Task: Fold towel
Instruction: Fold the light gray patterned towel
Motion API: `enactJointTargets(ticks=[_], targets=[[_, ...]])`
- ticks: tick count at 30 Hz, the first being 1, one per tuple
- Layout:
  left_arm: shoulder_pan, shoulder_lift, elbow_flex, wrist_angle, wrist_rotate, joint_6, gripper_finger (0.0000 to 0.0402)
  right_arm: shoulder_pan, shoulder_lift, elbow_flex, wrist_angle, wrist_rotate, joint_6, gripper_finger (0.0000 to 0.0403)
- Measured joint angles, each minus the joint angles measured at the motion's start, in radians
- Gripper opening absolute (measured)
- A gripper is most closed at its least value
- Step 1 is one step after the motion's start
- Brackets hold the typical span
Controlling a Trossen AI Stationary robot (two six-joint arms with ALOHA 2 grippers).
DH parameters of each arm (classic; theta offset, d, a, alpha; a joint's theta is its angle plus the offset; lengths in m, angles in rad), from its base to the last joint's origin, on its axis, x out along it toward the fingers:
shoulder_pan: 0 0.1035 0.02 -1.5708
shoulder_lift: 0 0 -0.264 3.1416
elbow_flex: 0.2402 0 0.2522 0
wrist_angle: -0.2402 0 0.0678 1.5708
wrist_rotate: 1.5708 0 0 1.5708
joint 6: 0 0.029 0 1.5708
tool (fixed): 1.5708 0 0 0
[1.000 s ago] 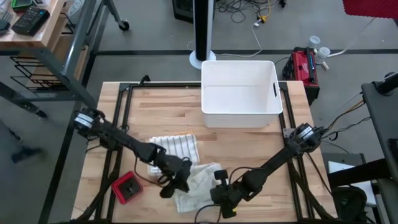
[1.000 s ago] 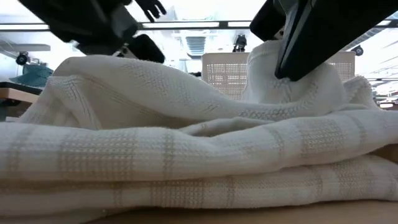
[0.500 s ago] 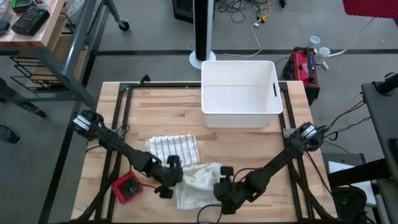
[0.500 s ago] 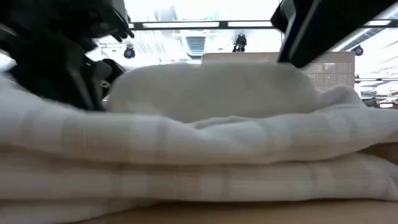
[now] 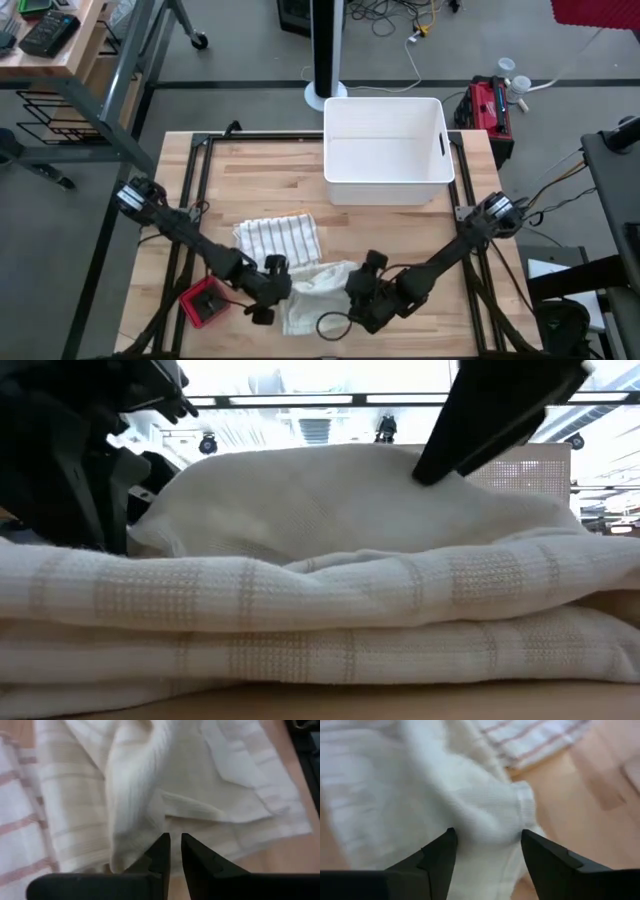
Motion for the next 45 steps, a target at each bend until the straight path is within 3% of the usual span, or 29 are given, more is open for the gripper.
enactJointTargets(ticks=[8, 11, 15, 19, 27, 30, 33, 36, 38, 45], targets=[[-0.03, 0.001, 0.0, 0.068, 0.001, 0.0, 0.0036, -0.1, 0.0, -0.04, 0.004, 0.037, -0.009, 0.0244], [-0.031, 0.001, 0.0, 0.075, 0.001, 0.0, 0.0036, -0.158, 0.0, -0.073, 0.09, -0.127, -0.076, 0.0242], [-0.03, 0.001, 0.0, 0.075, -0.024, -0.001, 0.0036, -0.193, 0.0, -0.148, 0.377, -0.358, -0.195, 0.0224], [-0.03, 0.001, -0.009, 0.072, -0.066, -0.048, 0.0036, -0.182, -0.007, -0.158, 0.563, -0.449, -0.307, 0.019], [-0.029, 0.001, -0.027, -0.013, -0.335, -0.26, 0.0036, -0.125, -0.007, -0.075, 0.556, -0.701, -0.322, 0.0107], [-0.029, 0.001, -0.027, -0.014, -0.36, -0.291, 0.0036, -0.107, -0.011, -0.054, 0.489, -0.777, -0.295, 0.0081], [-0.032, 0.001, -0.027, -0.01, -0.332, -0.295, 0.0036, -0.083, -0.032, -0.03, 0.445, -0.691, -0.278, 0.0059], [-0.038, 0.001, -0.027, -0.01, -0.275, -0.295, 0.0036, -0.056, -0.048, -0.014, 0.368, -0.393, -0.241, 0.0039], [-0.042, 0.001, -0.027, -0.01, -0.247, -0.296, 0.0036, -0.05, -0.044, -0.018, 0.332, -0.268, -0.237, 0.0027], [-0.06, -0.005, -0.022, -0.012, -0.16, -0.301, 0.0036, -0.053, 0.032, -0.034, 0.349, -0.287, -0.161, 0.0003]])
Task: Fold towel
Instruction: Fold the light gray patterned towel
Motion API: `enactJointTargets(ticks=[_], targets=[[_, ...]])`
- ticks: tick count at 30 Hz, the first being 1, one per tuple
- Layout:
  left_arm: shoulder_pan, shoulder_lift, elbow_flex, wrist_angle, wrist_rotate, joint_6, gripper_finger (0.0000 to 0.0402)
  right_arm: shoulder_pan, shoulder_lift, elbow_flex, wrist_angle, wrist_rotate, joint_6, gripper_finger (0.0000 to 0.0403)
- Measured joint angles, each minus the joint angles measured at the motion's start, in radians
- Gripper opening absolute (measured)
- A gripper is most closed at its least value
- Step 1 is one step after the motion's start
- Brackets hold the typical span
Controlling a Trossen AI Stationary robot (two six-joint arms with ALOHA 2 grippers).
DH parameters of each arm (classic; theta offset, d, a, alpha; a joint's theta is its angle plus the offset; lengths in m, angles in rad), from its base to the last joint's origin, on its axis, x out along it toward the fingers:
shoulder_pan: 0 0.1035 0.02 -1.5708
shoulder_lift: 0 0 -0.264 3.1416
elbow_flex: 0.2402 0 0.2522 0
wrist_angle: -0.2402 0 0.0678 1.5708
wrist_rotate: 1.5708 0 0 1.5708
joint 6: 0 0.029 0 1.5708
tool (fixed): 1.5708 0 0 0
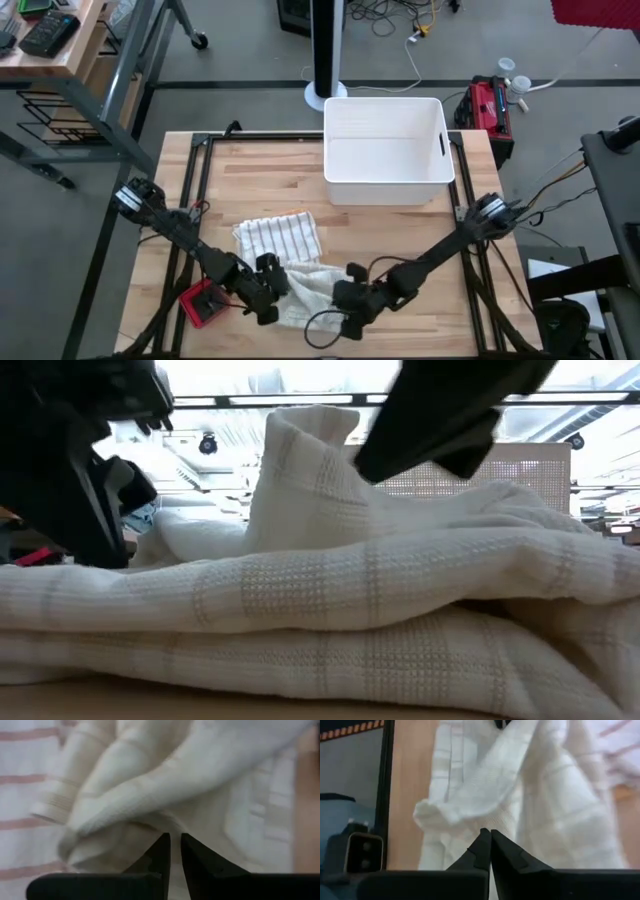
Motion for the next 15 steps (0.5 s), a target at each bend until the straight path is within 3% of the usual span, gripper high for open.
enactJointTargets(ticks=[5, 10, 15], targets=[[-0.009, -0.035, 0.016, 0.001, 0.018, 0.002, 0.0036, -0.016, 0.083, 0.009, 0.206, -0.052, -0.069, 0.0001], [-0.009, -0.102, 0.029, -0.002, 0.003, 0.03, 0.0036, -0.055, 0.141, 0.046, 0.293, -0.077, -0.16, 0.0001], [-0.009, -0.148, 0.03, 0.003, -0.146, 0.1, 0.0036, -0.088, 0.197, 0.114, 0.366, -0.191, -0.25, 0.0]])
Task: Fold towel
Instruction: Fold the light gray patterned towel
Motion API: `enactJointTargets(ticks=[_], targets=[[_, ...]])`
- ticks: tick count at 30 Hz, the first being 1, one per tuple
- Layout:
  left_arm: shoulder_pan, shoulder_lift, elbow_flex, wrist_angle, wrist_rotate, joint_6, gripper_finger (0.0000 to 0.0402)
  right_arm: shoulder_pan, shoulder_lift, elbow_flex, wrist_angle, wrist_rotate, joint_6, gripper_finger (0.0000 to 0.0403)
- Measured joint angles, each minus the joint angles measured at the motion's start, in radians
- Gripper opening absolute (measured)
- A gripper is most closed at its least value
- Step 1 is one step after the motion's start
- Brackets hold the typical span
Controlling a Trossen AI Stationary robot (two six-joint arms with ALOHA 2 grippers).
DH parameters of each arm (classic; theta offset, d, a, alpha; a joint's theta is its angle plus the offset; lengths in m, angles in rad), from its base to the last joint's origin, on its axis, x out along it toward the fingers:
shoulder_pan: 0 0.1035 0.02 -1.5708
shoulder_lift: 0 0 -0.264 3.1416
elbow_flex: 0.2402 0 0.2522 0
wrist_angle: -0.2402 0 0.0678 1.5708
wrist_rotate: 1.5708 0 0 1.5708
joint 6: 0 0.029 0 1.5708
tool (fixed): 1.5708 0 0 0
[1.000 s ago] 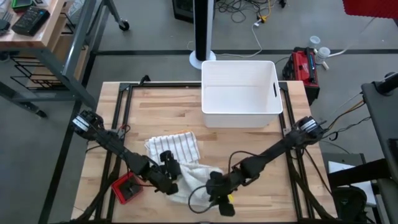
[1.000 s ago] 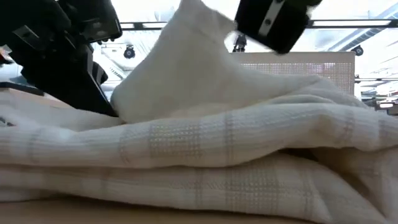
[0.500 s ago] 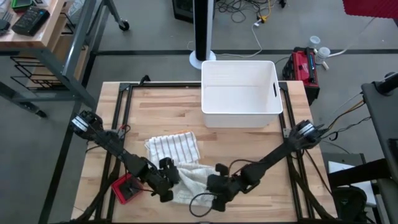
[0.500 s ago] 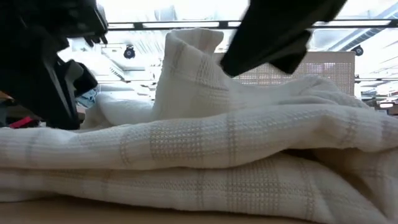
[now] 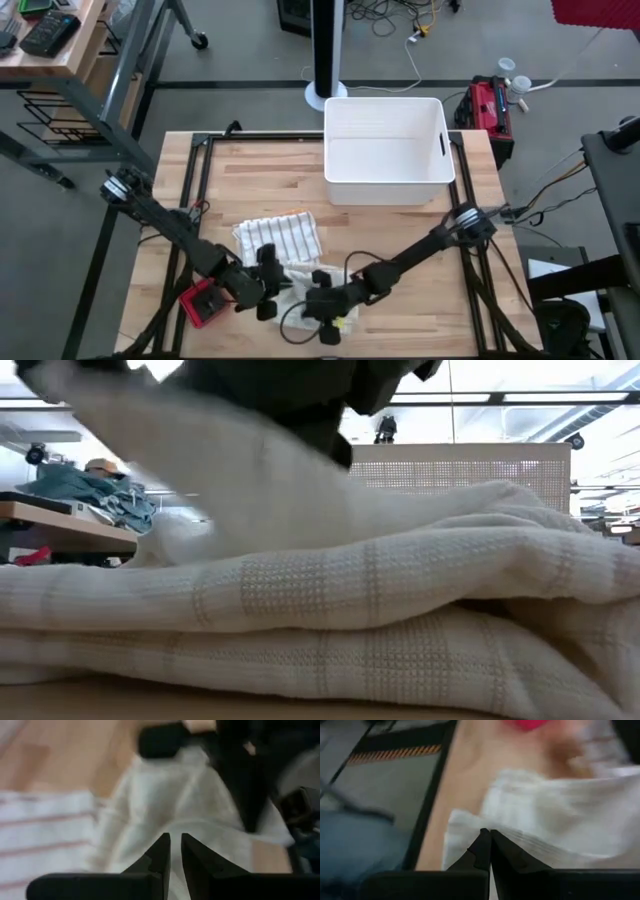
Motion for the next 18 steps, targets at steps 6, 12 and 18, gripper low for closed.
enactJointTargets(ticks=[6, 12, 18], targets=[[0.013, 0.041, 0.0, 0.051, -0.022, 0.102, 0.0036, -0.001, 0.042, 0.064, -0.005, -0.119, -0.097, 0.0], [0.02, 0.133, 0.0, 0.046, -0.042, 0.125, 0.0036, -0.002, 0.037, 0.067, -0.032, -0.106, -0.104, 0.0], [0.017, 0.161, 0.0, -0.074, 0.018, 0.046, 0.0036, 0.004, 0.008, 0.067, -0.139, -0.055, -0.08, 0.0]])
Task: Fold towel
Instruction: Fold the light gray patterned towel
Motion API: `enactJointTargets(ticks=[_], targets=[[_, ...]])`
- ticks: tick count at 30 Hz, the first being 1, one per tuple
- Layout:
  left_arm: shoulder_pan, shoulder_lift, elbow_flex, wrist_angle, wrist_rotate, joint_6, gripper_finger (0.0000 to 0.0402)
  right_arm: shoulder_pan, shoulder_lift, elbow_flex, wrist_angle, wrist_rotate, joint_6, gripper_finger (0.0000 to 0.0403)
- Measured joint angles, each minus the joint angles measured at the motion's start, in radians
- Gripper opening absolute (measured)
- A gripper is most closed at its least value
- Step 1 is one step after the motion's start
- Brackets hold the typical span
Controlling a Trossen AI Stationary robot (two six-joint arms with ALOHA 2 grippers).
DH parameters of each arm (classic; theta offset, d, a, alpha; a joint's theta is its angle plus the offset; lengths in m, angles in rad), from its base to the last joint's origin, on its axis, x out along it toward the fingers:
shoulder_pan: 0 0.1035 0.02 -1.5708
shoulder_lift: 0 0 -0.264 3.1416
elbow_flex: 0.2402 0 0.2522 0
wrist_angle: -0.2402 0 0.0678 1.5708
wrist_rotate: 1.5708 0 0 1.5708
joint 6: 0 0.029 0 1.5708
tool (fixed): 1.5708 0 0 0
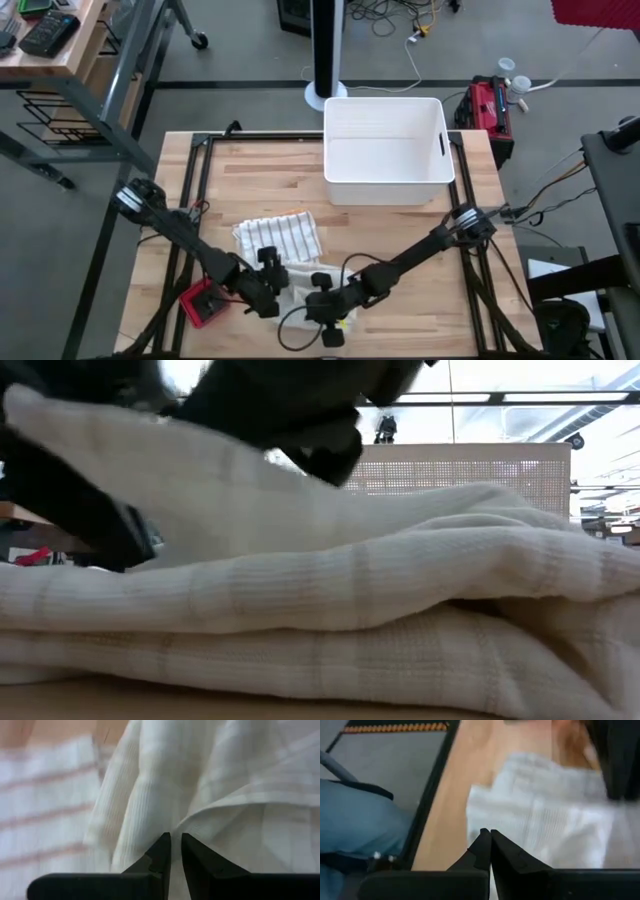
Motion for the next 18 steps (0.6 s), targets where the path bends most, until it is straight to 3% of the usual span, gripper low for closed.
enactJointTargets(ticks=[11, 18], targets=[[-0.112, -0.089, 0.078, -0.324, -0.021, -0.162, 0.0036, 0.004, -0.013, 0.0, -0.07, 0.069, 0.068, 0.0], [-0.101, -0.075, 0.099, -0.209, -0.096, -0.12, 0.0036, 0.006, 0.006, -0.001, -0.034, 0.031, 0.066, 0.0]])
